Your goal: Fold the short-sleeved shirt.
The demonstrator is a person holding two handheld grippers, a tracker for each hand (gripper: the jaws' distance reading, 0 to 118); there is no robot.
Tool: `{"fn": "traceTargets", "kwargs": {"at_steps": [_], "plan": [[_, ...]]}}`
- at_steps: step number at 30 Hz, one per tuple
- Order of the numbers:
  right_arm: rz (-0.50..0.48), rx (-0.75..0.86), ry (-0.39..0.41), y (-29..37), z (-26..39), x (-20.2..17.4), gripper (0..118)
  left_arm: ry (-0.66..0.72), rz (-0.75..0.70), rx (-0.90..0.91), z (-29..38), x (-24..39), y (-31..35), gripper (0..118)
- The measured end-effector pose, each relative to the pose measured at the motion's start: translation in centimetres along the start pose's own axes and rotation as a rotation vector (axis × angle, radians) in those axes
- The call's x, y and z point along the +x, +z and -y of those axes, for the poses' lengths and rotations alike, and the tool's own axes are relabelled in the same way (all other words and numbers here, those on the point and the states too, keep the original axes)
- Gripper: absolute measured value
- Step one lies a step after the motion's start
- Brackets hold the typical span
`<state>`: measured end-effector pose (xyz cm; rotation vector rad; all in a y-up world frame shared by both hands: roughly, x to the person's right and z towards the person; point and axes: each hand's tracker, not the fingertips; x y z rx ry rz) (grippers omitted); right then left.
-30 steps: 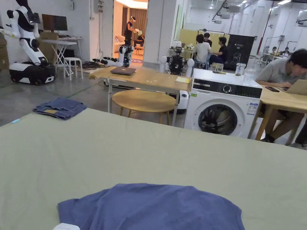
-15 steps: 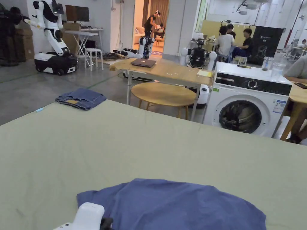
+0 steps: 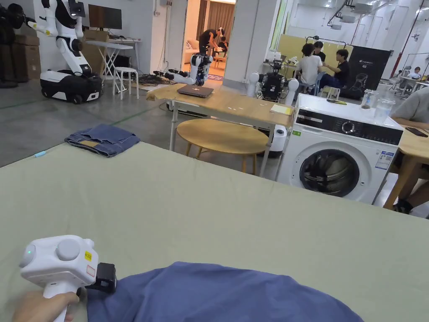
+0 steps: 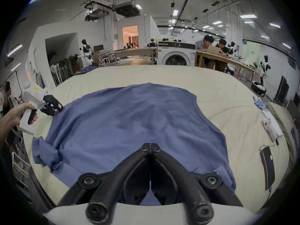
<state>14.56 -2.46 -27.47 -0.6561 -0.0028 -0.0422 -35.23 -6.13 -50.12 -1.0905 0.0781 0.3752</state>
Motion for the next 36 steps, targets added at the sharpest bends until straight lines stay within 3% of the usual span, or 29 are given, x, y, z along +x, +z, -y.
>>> {"fn": "traceTargets", "kwargs": {"at_steps": [3, 5, 6, 8, 9, 10, 11, 13, 17, 20, 21, 25, 32, 35, 36], "plan": [[0.012, -0.016, -0.003, -0.2, 0.1, 0.4, 0, -0.065, -0.098, -0.03, 0.5, 2.1, 0.3, 77], [0.017, -0.026, -0.005, -0.5, 0.0, 0.6, 0, -0.133, -0.181, -0.016, 0.8, 3.6, 0.3, 67], [0.017, -0.03, -0.007, -0.6, -0.1, 0.7, 0, -0.155, -0.197, -0.004, 0.8, 3.7, 0.2, 55], [0.015, -0.038, -0.014, -0.8, -0.3, 0.8, 0, -0.165, -0.19, 0.009, 1.0, 4.1, 0.4, 50], [0.008, -0.044, -0.02, -1.0, -0.6, 1.0, 0, -0.174, -0.2, 0.031, 0.8, 4.1, 0.8, 37], [0.003, -0.05, -0.025, -1.3, -1.1, 1.2, 0, -0.201, -0.199, 0.07, 0.1, 3.6, 0.9, 6], [0.001, -0.054, -0.027, -1.5, -1.6, 1.3, 0, -0.188, -0.19, 0.076, 0.0, 3.3, 1.6, 0], [-0.012, -0.066, -0.041, -2.1, -3.2, 2.3, 0, -0.175, -0.142, 0.09, -0.5, 2.8, 3.1, 0], [0.002, -0.064, -0.034, -4.8, -8.3, 4.9, 4, -0.239, -0.188, 0.218, -1.1, 2.7, 6.8, 0], [0.016, -0.101, -0.034, -8.7, -12.6, 7.4, 61, -0.233, -0.15, 0.25, -1.0, 2.9, 9.1, 0], [0.02, -0.106, -0.042, -10.3, -13.8, 8.1, 68, -0.241, -0.157, 0.257, -1.1, 2.9, 9.5, 0], [-0.015, -0.191, -0.069, -16.6, -17.9, 10.6, 69, -0.279, -0.157, 0.285, -0.9, 3.0, 10.4, 0], [0.035, -0.407, -0.067, -25.2, -18.9, 12.0, 71, -0.291, -0.143, 0.285, -0.4, 2.9, 10.1, 0], [0.011, -0.481, -0.11, -27.3, -18.2, 12.4, 69, -0.285, -0.133, 0.279, -0.4, 2.8, 9.9, 0], [0.026, -0.468, -0.104, -27.3, -18.2, 12.1, 63, -0.286, -0.134, 0.277, -0.3, 2.9, 9.8, 0]]}}
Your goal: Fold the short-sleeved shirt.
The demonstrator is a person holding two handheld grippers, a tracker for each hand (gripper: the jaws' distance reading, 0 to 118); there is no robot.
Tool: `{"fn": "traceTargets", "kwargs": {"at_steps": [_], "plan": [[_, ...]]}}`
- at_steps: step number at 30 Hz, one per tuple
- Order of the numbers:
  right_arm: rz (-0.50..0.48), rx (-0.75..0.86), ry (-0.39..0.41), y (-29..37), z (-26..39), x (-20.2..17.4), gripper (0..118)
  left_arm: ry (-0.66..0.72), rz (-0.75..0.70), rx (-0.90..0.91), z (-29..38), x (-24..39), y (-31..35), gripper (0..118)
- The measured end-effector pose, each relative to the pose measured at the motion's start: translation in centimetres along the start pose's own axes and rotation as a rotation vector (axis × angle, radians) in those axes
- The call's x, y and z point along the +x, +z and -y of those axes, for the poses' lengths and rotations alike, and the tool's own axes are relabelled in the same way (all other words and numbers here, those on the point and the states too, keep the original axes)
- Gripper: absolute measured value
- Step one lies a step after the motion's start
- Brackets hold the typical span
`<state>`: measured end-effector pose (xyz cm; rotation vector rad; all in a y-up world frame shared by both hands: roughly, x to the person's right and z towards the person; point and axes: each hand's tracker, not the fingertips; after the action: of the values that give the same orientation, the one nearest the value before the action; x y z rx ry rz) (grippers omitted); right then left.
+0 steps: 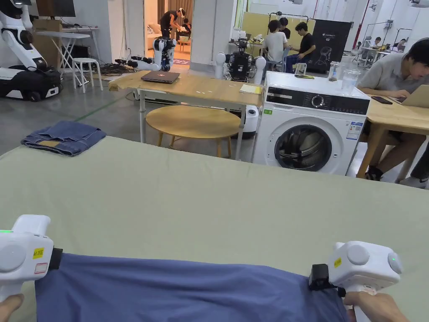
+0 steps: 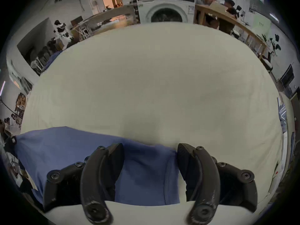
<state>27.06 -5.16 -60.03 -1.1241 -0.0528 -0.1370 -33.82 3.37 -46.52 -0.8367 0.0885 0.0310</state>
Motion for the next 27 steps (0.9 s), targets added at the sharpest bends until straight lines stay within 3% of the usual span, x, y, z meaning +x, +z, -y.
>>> {"fn": "traceTargets", "kwargs": {"at_steps": [2, 3, 4, 5, 6, 8, 11, 12, 15, 17, 21, 23, 25, 27], "plan": [[0.013, 0.031, 0.026, 0.4, 0.1, -0.8, 58, -0.011, 0.002, 0.0, -0.1, 0.0, -0.3, 0], [-0.024, 0.026, 0.057, 0.2, 0.2, -1.2, 45, -0.012, 0.001, 0.002, -0.1, 0.1, -0.4, 0], [-0.085, 0.033, 0.062, 1.3, 1.1, -2.5, 13, -0.011, 0.004, 0.002, -0.3, 0.2, -0.4, 0], [-0.079, 0.036, 0.061, 1.5, 1.5, -3.0, 6, -0.008, 0.007, 0.002, -0.4, 0.2, -0.4, 0], [-0.012, 0.04, 0.101, 1.9, 1.8, -3.6, 6, -0.006, 0.013, 0.004, -0.4, 0.3, -0.3, 0], [-0.004, 0.089, 0.145, 3.4, 2.2, -3.8, 6, -0.02, 0.013, 0.008, -0.8, 0.5, -0.1, 0], [-0.017, 0.236, 0.056, 7.9, 2.3, -2.9, 5, -0.024, 0.021, 0.043, -1.7, 0.5, 0.9, 0], [-0.039, 0.269, 0.054, 8.8, 1.0, -1.2, 5, -0.019, 0.033, 0.056, -2.2, 0.5, 1.3, 0], [-0.035, 0.364, 0.076, 13.6, 1.1, -0.4, 5, -0.015, 0.037, 0.108, -4.2, 0.5, 2.9, 0], [-0.028, 0.429, 0.067, 17.3, 1.7, -0.3, 5, -0.024, 0.047, 0.146, -3.0, 0.5, 1.7, 0], [-0.018, 0.6, 0.048, 23.9, 1.4, 1.5, 5, -0.034, 0.061, 0.235, -4.1, 2.4, 5.2, 0], [0.004, 0.67, 0.045, 27.0, 1.4, 1.8, 5, -0.048, 0.076, 0.282, -9.8, 1.9, 10.8, 0], [0.001, 0.74, 0.04, 30.1, 0.9, 2.3, 5, -0.063, 0.08, 0.333, -9.1, 3.3, 15.0, 0], [0.029, 0.811, 0.038, 32.8, 0.6, 2.3, 5, -0.071, 0.085, 0.373, -13.3, 2.6, 14.9, 0]]}}
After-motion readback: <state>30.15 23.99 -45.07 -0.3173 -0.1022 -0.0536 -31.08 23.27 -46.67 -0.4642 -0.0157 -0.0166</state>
